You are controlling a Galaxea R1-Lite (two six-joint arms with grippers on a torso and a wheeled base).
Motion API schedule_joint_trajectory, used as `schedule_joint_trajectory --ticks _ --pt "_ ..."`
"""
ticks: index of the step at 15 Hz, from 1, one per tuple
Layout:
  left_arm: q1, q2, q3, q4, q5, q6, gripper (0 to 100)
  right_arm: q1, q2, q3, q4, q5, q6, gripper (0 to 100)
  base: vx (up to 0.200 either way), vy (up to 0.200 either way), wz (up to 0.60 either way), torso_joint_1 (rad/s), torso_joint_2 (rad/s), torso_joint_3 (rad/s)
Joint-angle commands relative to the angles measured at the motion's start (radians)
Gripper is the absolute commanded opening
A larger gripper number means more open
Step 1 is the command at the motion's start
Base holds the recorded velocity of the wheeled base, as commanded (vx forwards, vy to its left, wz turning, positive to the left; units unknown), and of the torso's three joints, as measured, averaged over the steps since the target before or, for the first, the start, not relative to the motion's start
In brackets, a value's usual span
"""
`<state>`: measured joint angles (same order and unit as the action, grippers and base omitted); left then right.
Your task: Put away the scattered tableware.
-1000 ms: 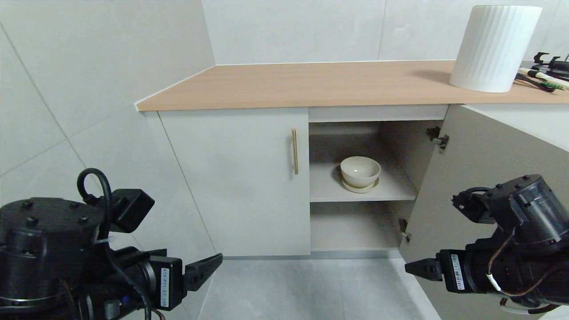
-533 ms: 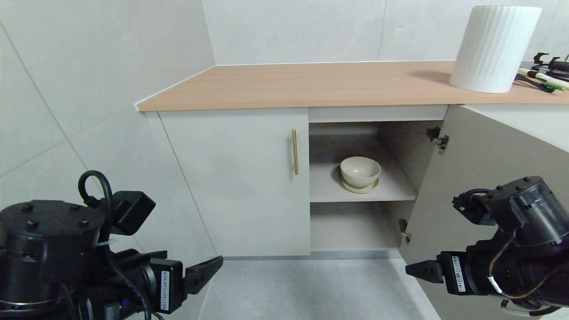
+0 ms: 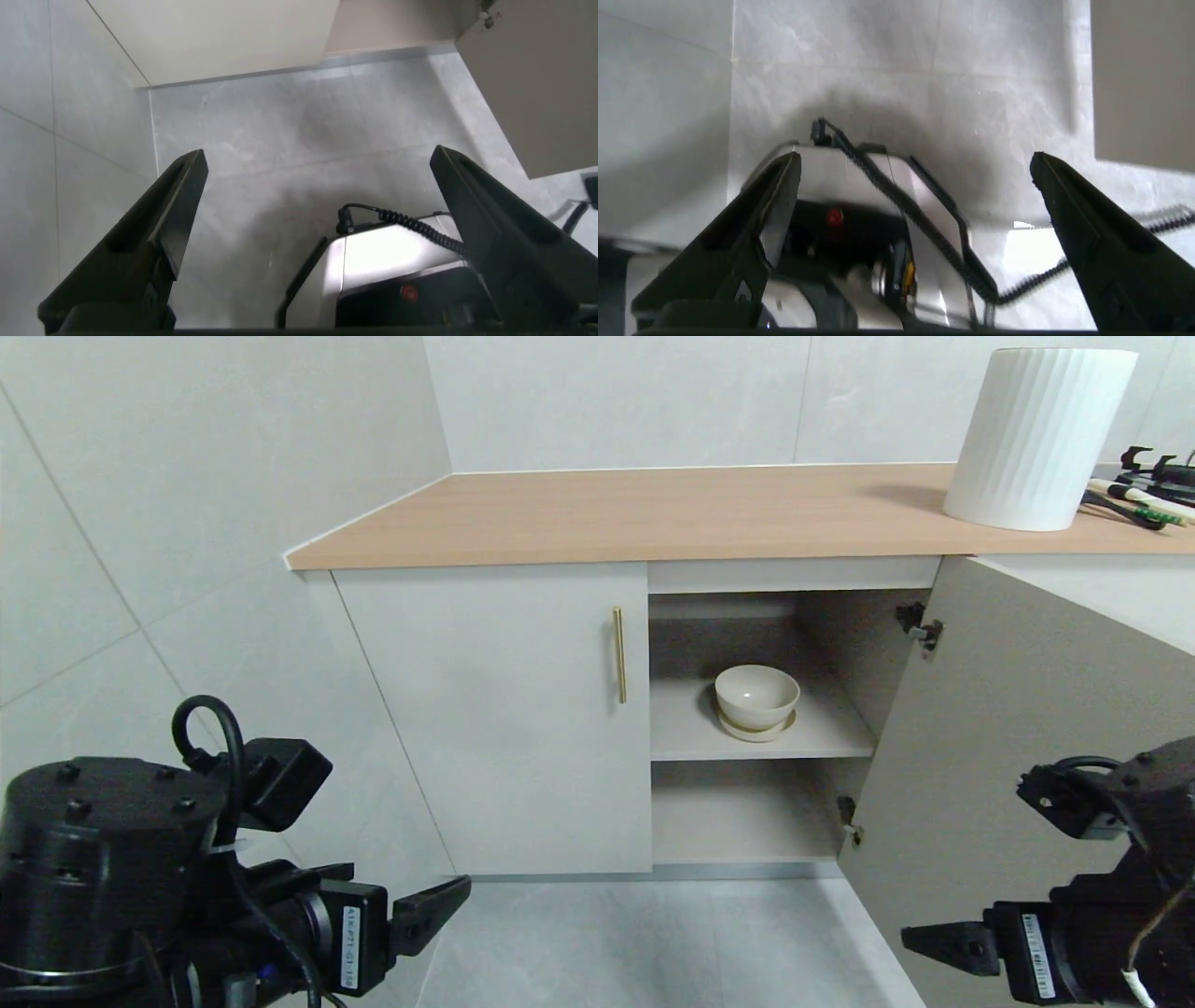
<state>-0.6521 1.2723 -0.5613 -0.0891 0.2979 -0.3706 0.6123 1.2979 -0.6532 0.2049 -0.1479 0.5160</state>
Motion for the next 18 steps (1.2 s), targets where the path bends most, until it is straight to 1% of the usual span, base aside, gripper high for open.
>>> schedule_joint_trajectory --ticks 1,2,4,7,10,13,14,16,18 --pt "-0.003 0.007 0.000 0.000 0.001 -0.001 100 0.000 -0.138 0.006 0.062 0.001 0.001 100 0.000 0.000 0.00 0.000 0.00 0.000" --pt "-0.003 0.007 0.000 0.000 0.001 -0.001 100 -0.002 -0.172 0.006 0.088 0.001 0.001 100 0.000 0.000 0.00 0.000 0.00 0.000" --pt "-0.003 0.005 0.000 0.000 0.003 0.012 100 -0.002 -0.218 0.006 0.134 -0.002 0.003 100 0.000 -0.200 0.00 0.005 0.00 0.000" --pt "-0.003 0.005 0.000 0.000 0.004 0.015 100 -0.013 -0.226 0.014 0.137 -0.007 0.009 100 0.000 -0.200 0.00 0.009 0.01 -0.001" --pt "-0.003 0.005 0.001 0.000 0.004 0.015 100 -0.046 -0.224 0.027 0.137 -0.006 0.010 100 0.000 -0.200 0.00 0.007 0.00 0.004" --pt "-0.003 0.007 0.001 0.000 0.003 0.015 100 -0.121 -0.226 0.047 0.148 -0.004 0.010 100 0.000 -0.200 0.00 -0.009 0.00 0.002" --pt "-0.003 0.007 0.001 0.000 0.003 0.015 100 -0.128 -0.227 0.047 0.148 -0.004 0.010 100 0.000 -0.200 0.00 0.007 0.01 0.002" --pt "-0.003 0.010 0.001 0.000 0.003 0.015 100 -0.134 -0.264 0.044 0.232 0.004 0.007 100 0.000 -0.200 0.00 0.002 0.00 0.007" --pt "-0.003 0.012 0.003 0.000 0.001 0.015 100 -0.134 -0.296 0.021 0.338 0.028 0.010 100 0.000 0.000 0.00 0.000 0.00 0.000"
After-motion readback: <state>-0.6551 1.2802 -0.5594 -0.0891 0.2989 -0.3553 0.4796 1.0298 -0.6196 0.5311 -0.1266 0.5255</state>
